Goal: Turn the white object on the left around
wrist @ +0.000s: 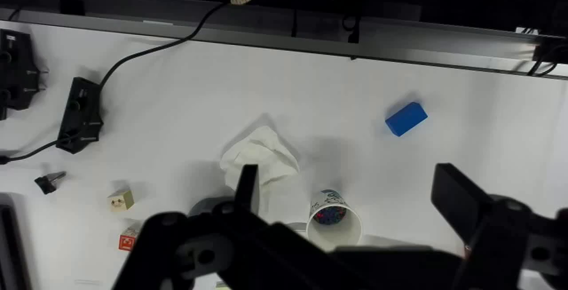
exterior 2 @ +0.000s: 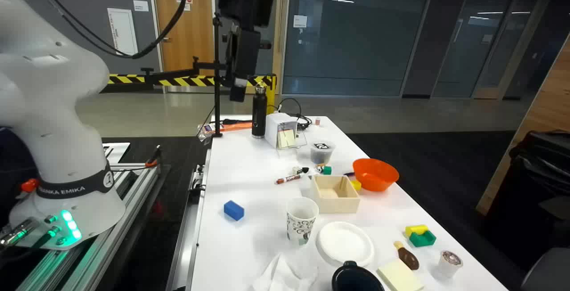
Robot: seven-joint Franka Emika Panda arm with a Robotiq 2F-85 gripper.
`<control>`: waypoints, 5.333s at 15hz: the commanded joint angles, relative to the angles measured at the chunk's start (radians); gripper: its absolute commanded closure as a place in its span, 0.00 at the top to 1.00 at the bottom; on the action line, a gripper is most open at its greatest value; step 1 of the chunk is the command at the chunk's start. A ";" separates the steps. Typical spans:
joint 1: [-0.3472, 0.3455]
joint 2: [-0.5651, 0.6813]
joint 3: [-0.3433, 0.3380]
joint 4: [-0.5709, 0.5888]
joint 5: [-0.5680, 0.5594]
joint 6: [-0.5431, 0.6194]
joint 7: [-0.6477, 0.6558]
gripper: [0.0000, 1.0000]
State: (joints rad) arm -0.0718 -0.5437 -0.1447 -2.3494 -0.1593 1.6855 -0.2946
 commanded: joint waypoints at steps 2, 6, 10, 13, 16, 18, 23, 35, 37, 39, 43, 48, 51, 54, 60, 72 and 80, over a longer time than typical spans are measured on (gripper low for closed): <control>0.004 0.000 -0.003 0.002 -0.001 -0.003 0.002 1.00; 0.004 0.000 -0.003 0.002 -0.001 -0.003 0.002 1.00; 0.038 0.130 -0.008 0.041 0.038 0.076 -0.023 1.00; 0.099 0.294 0.013 0.093 0.105 0.210 -0.057 1.00; 0.148 0.463 0.058 0.175 0.182 0.282 -0.109 1.00; 0.164 0.572 0.105 0.244 0.214 0.311 -0.120 1.00; 0.171 0.790 0.220 0.400 0.221 0.382 -0.128 1.00; 0.145 0.936 0.308 0.499 0.342 0.461 -0.130 1.00; 0.116 1.011 0.354 0.542 0.458 0.550 -0.230 1.00; 0.097 1.087 0.399 0.595 0.528 0.604 -0.302 1.00; 0.068 1.263 0.487 0.745 0.589 0.601 -0.411 1.00; 0.062 1.428 0.548 0.901 0.585 0.536 -0.426 1.00; 0.066 1.499 0.569 0.980 0.579 0.455 -0.411 1.00; 0.081 1.549 0.567 1.045 0.571 0.377 -0.391 1.00; 0.095 1.655 0.585 1.152 0.588 0.326 -0.398 1.00; 0.157 1.830 0.624 1.352 0.580 0.256 -0.374 0.92; 0.178 1.879 0.644 1.420 0.568 0.241 -0.372 0.54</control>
State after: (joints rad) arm 0.0955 1.2973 0.4805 -1.0001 0.3930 1.9603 -0.6815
